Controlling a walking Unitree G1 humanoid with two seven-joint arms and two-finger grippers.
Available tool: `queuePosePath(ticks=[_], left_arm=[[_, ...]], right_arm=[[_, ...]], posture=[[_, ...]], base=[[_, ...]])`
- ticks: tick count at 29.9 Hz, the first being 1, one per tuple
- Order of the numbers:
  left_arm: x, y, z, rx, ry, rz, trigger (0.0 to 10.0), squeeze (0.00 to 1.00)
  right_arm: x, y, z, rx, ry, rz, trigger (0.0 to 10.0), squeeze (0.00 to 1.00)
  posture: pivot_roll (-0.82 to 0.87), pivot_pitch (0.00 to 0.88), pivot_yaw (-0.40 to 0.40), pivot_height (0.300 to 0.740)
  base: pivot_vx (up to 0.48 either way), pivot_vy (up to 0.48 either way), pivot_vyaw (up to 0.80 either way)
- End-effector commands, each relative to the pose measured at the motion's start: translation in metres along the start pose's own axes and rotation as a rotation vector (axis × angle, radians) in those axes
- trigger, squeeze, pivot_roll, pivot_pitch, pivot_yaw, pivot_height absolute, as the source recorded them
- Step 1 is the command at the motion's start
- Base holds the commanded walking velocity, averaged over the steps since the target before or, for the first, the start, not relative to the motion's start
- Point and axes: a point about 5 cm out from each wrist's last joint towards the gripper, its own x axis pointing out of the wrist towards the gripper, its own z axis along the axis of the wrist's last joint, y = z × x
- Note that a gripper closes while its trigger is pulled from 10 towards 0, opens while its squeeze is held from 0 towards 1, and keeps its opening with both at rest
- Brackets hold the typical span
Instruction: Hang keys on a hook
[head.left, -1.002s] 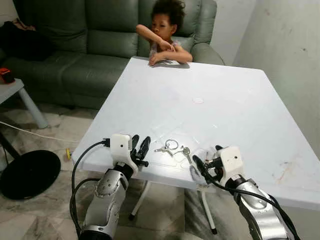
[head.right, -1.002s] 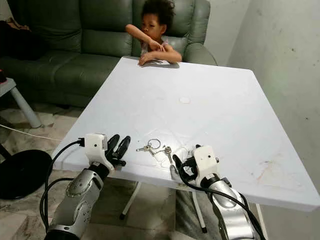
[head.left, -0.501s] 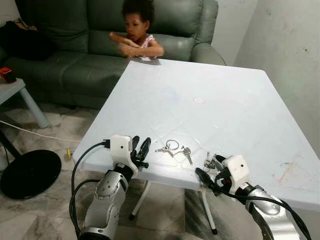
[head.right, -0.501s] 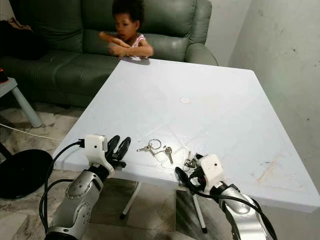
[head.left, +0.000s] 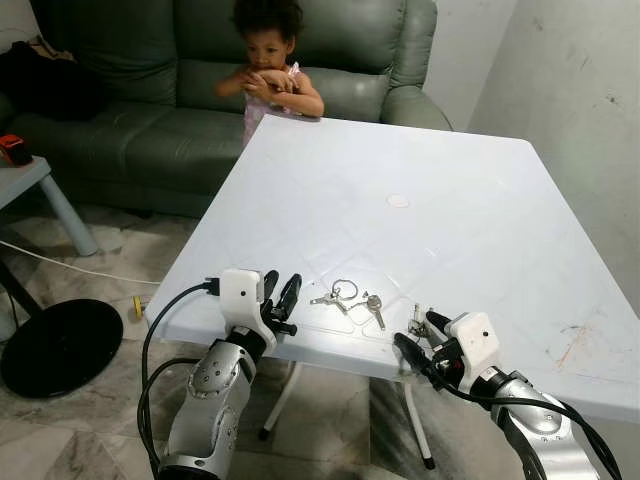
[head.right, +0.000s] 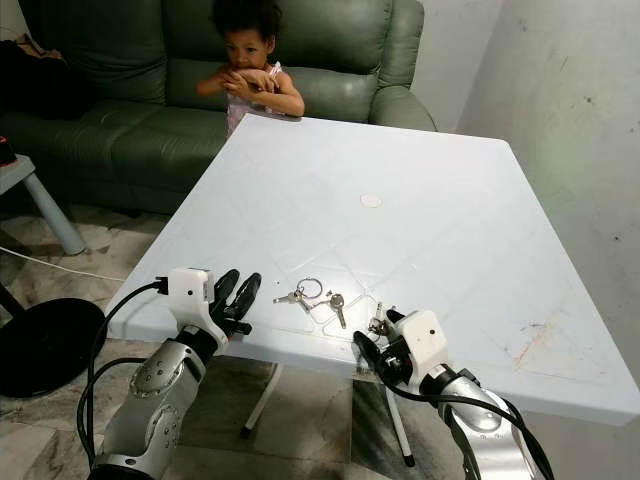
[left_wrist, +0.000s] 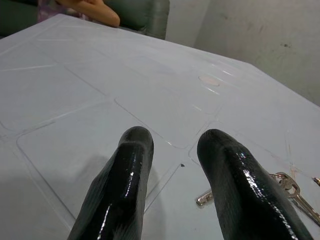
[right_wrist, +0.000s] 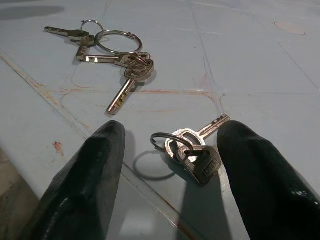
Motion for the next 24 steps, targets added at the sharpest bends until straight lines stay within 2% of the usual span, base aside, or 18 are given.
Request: queuePosePath(ticks=[1, 24], left_arm=[[-0.0005, -0.0034, 0.0013, 0.010, 0.005, -0.018, 10.0, 0.00], [-0.0011, -0.0047, 0.0012, 0.002, 0.005, -0.015, 10.0, 0.00]], right_arm=[[-0.0011, -0.0049, 0.0028, 0.003, -0.019, -0.015, 0.0, 0.00], [-0.0003, -0.0083, 0.0037, 0.001, -0.039, -0.031, 0.0, 0.00]], posture=[[0.09, 0.000, -0.054, 0.740], [0.09, 0.000, -0.059, 0.740]], base=[[0.000, 0.000, 0.00], [0.000, 0.000, 0.00]])
